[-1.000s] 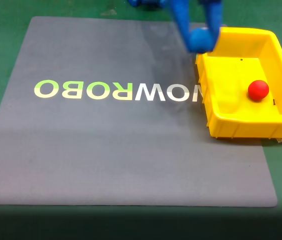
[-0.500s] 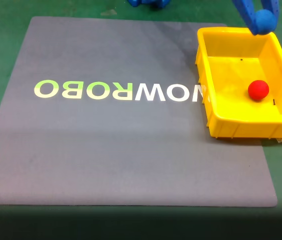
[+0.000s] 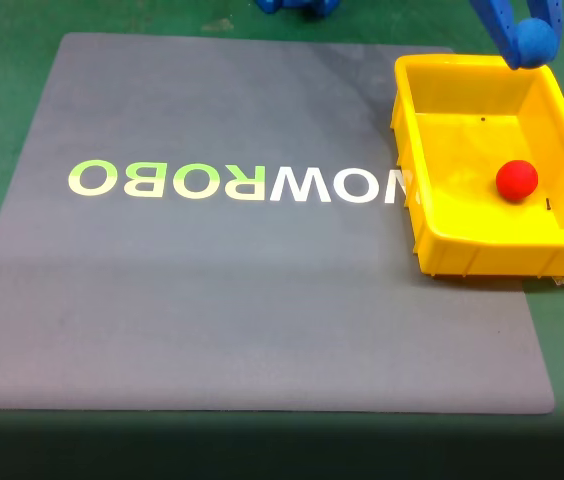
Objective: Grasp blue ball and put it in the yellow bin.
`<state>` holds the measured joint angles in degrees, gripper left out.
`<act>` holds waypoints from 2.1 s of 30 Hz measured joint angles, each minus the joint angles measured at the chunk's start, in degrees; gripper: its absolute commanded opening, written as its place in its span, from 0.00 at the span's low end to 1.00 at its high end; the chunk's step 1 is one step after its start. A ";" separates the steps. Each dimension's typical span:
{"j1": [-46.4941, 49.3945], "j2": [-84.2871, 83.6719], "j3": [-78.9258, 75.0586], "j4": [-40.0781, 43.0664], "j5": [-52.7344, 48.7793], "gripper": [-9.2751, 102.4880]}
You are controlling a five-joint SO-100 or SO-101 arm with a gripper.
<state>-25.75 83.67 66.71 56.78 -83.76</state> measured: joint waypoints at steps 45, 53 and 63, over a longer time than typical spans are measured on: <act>17.14 64.78 68.64 2.90 -10.46 0.08; 23.29 89.65 89.56 13.80 -9.58 0.08; 29.00 105.56 106.70 18.72 -10.72 0.08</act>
<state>3.25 189.23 173.41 75.50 -94.48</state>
